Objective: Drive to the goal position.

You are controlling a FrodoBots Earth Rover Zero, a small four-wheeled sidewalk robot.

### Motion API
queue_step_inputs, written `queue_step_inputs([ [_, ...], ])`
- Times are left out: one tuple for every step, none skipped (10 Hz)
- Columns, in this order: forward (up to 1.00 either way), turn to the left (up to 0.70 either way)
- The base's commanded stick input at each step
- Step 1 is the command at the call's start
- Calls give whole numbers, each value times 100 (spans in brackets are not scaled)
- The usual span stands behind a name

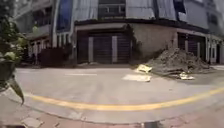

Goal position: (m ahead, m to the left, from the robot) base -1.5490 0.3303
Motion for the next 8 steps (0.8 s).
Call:
queue_step_inputs([
  [0, 88],
  [0, 25],
  [0, 0],
  [0, 0],
  [0, 0],
  [0, 0],
  [0, 0],
  [0, 0],
])
